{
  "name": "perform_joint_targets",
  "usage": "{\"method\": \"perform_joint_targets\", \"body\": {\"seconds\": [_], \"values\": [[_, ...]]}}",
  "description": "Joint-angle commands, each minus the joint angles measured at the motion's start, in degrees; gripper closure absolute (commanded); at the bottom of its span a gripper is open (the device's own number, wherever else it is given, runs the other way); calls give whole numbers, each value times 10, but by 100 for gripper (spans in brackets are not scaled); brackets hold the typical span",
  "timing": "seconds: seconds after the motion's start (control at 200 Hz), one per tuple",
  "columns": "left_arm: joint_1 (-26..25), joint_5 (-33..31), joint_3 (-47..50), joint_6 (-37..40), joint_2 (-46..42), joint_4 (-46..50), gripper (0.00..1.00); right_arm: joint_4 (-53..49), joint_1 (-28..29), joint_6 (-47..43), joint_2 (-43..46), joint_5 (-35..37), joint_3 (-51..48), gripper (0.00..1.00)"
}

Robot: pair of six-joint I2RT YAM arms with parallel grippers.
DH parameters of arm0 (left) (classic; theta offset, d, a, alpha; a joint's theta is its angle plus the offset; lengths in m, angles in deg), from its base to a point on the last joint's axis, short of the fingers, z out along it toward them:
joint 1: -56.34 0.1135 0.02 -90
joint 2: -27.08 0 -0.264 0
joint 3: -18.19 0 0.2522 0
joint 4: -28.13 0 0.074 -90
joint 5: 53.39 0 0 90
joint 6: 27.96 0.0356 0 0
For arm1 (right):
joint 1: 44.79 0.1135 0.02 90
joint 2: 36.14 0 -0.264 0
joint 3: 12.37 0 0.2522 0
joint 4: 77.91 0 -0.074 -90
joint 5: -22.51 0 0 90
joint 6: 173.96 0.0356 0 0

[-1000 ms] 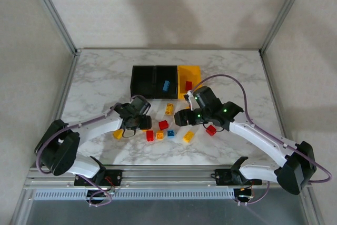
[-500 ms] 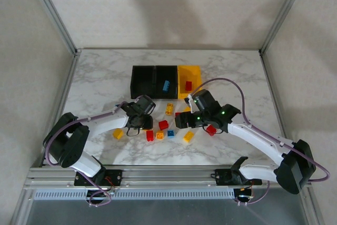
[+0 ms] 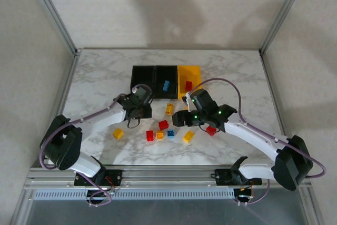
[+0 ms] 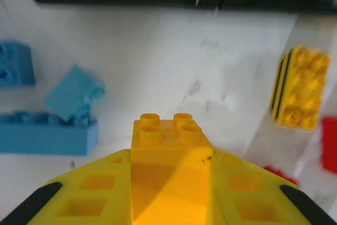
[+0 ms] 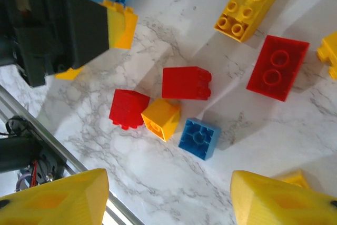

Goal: Sort the legos into containers by color
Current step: Pick up the lego from the center of the table, then place the lego in the container.

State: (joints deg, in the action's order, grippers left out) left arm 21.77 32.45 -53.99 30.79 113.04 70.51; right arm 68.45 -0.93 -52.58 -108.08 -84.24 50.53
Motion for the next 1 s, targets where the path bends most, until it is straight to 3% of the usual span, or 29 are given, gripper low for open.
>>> {"method": "perform_joint_targets", "body": {"seconds": [0.0, 0.38, 0.736, 0.996], "values": [[19, -28, -56, 11, 9, 20, 77, 68, 1, 24, -17, -6, 10, 38], [94, -32, -191, 38, 115, 22, 77, 132, 12, 61, -68, 45, 40, 39], [114, -54, -307, 59, 248, 43, 76, 137, 15, 76, -73, 53, 30, 39], [121, -37, -325, 54, 298, 33, 75, 133, 15, 75, -63, 64, 29, 38]]}}
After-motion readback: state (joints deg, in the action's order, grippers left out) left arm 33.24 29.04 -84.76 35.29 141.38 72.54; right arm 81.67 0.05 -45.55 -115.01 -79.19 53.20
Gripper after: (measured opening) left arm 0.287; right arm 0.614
